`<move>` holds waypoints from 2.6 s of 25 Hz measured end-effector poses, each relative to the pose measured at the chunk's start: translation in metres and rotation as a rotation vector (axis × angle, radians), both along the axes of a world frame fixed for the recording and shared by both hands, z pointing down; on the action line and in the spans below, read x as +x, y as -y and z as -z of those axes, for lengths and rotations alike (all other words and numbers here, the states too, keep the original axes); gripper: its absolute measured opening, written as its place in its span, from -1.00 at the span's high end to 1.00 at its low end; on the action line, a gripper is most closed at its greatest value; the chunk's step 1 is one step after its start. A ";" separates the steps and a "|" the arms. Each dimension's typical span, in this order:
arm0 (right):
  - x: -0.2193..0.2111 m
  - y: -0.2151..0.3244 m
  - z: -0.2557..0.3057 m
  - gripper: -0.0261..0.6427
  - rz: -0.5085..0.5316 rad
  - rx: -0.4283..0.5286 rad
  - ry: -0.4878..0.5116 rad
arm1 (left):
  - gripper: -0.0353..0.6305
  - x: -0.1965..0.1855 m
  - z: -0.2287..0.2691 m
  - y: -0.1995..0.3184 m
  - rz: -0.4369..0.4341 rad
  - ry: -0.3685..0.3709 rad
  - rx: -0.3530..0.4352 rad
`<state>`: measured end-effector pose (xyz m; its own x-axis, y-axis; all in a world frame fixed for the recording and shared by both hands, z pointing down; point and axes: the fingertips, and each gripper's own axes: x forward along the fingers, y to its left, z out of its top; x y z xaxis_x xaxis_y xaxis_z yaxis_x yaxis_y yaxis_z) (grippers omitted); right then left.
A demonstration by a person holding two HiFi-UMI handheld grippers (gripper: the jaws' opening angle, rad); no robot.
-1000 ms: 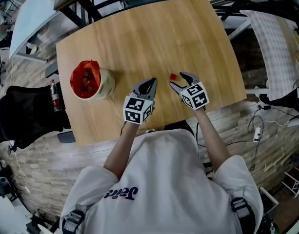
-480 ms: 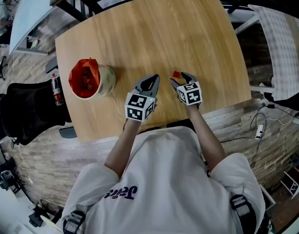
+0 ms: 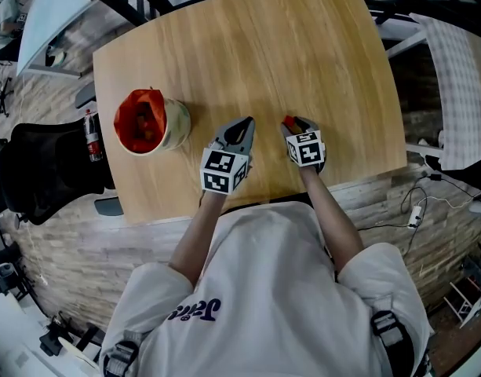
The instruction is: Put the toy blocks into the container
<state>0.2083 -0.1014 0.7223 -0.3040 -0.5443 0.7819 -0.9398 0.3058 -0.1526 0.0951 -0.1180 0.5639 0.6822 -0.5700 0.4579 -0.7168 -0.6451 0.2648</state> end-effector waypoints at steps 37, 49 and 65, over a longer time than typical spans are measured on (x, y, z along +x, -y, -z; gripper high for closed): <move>-0.369 0.025 0.232 0.38 1.222 0.386 -0.093 | 0.87 -0.247 0.032 -0.061 0.527 -0.074 0.083; -0.416 0.032 0.181 0.35 1.407 0.315 -0.263 | 0.87 -0.278 0.027 -0.086 0.611 -0.080 0.086; -0.273 0.055 0.262 0.47 0.607 0.539 0.096 | 0.87 -0.229 0.078 -0.034 0.390 -0.131 0.220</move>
<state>-0.0642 -0.1564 0.4606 -0.7191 -0.5572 0.4153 -0.5770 0.8117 0.0899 -0.1343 -0.0844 0.4858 0.4419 -0.8692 0.2218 -0.8865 -0.3853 0.2563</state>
